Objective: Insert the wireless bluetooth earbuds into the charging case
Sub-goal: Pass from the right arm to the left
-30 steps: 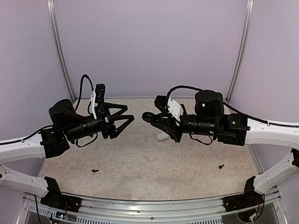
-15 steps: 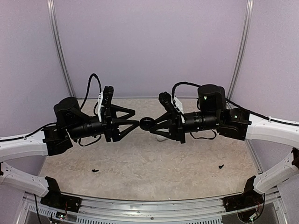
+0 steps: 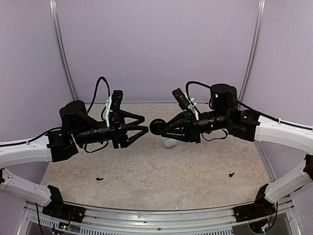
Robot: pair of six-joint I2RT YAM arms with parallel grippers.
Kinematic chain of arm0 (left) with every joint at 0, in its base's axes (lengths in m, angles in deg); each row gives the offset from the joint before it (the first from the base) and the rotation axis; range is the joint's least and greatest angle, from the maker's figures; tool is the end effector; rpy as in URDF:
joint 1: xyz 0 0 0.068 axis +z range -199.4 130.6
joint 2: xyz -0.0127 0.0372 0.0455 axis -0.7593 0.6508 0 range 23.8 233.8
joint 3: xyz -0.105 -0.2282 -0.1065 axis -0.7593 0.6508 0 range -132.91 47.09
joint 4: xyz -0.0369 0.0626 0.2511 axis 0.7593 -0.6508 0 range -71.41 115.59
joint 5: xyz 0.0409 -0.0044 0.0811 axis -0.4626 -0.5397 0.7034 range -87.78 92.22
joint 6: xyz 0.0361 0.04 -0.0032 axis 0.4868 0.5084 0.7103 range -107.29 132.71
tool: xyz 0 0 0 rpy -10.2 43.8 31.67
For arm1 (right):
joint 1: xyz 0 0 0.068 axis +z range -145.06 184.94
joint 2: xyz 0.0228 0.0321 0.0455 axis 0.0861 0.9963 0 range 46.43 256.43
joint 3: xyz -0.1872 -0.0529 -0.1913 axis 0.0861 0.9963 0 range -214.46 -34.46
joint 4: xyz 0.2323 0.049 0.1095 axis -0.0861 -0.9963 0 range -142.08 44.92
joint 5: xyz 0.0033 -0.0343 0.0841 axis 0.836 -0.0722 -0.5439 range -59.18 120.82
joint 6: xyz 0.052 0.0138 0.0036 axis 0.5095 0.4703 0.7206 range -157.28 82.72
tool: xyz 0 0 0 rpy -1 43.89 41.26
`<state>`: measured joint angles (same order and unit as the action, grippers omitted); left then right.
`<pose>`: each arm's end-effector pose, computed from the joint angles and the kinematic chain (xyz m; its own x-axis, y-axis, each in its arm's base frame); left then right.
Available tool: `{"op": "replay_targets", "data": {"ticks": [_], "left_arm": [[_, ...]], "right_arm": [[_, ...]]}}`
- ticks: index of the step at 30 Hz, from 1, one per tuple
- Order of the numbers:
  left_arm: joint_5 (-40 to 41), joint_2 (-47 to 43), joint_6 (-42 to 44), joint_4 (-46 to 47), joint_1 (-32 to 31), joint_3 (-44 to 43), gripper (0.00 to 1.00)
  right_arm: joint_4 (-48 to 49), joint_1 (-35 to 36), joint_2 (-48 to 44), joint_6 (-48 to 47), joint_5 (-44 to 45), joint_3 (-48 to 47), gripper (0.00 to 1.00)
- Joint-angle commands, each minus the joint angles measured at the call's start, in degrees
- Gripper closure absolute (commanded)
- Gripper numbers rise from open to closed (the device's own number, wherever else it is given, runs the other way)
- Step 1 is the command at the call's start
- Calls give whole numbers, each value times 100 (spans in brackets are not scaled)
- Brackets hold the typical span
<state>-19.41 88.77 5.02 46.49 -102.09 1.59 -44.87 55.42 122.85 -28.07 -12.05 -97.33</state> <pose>0.1509 -0.2199 0.3303 -0.1137 -0.0559 -0.9919 0.9561 0.2652 -0.1246 0.1770 0.2526 0.3480 -0.3029 -0.1829 -0.9353 -0.9504 -0.0152 0.3107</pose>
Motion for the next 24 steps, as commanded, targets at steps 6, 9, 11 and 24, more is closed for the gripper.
{"op": "replay_targets", "data": {"ticks": [6,9,11,24], "left_arm": [[-10,87,-119,-17,-162,-249,43],[-24,86,-128,-16,-173,-258,44],[-15,86,-137,-29,-188,-268,44],[39,137,-201,-34,-221,-313,46]], "right_arm": [[409,-231,271,769,-1110,-182,100],[627,-324,298,1003,-1347,-126,100],[711,-371,312,1120,-1421,-102,100],[472,-383,367,1040,-1270,-199,100]]}}
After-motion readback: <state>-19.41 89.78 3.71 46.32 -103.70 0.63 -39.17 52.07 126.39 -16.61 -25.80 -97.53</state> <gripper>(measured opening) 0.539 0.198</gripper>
